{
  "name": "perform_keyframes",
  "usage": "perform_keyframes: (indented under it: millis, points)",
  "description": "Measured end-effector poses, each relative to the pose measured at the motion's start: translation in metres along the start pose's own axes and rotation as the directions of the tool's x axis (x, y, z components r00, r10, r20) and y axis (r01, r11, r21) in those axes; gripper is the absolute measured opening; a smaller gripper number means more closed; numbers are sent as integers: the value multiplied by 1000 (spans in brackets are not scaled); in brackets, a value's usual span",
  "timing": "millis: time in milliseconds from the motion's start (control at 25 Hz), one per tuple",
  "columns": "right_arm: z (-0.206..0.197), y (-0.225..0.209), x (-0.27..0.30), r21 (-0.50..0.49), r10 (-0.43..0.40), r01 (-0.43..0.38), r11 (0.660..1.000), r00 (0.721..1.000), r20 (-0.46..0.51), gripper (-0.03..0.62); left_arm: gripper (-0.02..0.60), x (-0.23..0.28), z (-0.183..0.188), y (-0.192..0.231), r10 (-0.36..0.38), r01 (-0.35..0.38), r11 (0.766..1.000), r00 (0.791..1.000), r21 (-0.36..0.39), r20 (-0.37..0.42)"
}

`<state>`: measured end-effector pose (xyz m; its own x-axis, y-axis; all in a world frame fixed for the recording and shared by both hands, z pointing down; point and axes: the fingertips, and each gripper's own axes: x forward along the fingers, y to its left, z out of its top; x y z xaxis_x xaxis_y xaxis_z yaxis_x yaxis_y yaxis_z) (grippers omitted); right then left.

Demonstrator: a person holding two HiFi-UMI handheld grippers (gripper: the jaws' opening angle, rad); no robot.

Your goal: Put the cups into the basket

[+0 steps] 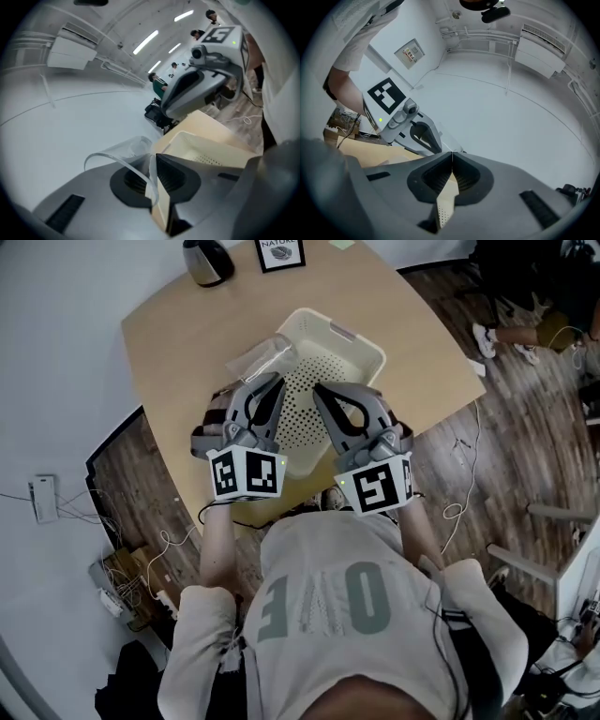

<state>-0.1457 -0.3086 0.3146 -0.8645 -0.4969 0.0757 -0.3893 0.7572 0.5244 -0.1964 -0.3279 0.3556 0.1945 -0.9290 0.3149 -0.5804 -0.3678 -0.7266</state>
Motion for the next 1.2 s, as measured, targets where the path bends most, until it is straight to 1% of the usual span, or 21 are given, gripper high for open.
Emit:
perform_keyframes:
  millis: [80, 120, 280, 360, 440, 480, 560, 720, 760, 800, 880, 920, 960, 1040, 1120, 1200]
  points:
    - [-3, -1, -2, 11, -8, 8, 1000, 1000, -10, -2, 38, 11, -7, -10, -90, 92, 992, 995, 81, -35]
    - [-5, -2, -3, 16, -14, 15, 1000, 1000, -15, -2, 40, 16, -10, -13, -121, 125, 987, 992, 104, -47]
    - [-11, -5, -9, 30, -40, 41, 999, 999, -35, -2, 40, 37, -24, -25, -194, 207, 966, 976, 154, -100]
    - [-13, -6, -12, 34, -48, 50, 998, 998, -45, -2, 41, 46, -33, -36, -244, 265, 949, 960, 171, -135]
    - [-16, -6, -15, 36, -54, 56, 998, 997, -56, -2, 42, 54, -43, -50, -302, 332, 923, 938, 194, -168]
    - [-18, -6, -17, 35, -56, 58, 998, 997, -62, -2, 41, 58, -48, -59, -332, 368, 907, 924, 205, -190]
    - [-21, -5, -19, 31, -61, 63, 998, 996, -68, -2, 43, 68, -61, -76, -389, 440, 873, 889, 211, -244]
    - [-21, -6, -24, 31, -77, 79, 996, 994, -76, -2, 43, 80, -92, -109, -477, 568, 798, 801, 204, -362]
    - [-21, -6, -25, 32, -80, 82, 996, 994, -78, -2, 43, 82, -97, -115, -489, 590, 780, 783, 209, -384]
    - [-22, -7, -27, 32, -82, 85, 996, 993, -80, -2, 43, 83, -101, -120, -495, 606, 763, 771, 223, -401]
    - [-22, -7, -28, 28, -85, 88, 996, 993, -84, -2, 43, 86, -104, -128, -493, 627, 732, 756, 264, -431]
    - [-22, -7, -29, 22, -85, 87, 996, 993, -86, -2, 41, 87, -105, -132, -493, 638, 720, 748, 274, -444]
    - [-21, -6, -29, 16, -83, 85, 996, 993, -86, -2, 42, 88, -108, -136, -499, 651, 709, 734, 270, -460]
    - [-18, -3, -30, 9, -80, 81, 997, 993, -85, -2, 43, 89, -116, -144, -519, 687, 685, 694, 244, -498]
    - [-17, -2, -31, 7, -80, 81, 997, 993, -83, -2, 41, 91, -124, -152, -534, 722, 650, 656, 237, -533]
    - [-17, -2, -32, 5, -84, 85, 996, 993, -86, -2, 43, 91, -131, -159, -546, 746, 621, 633, 243, -549]
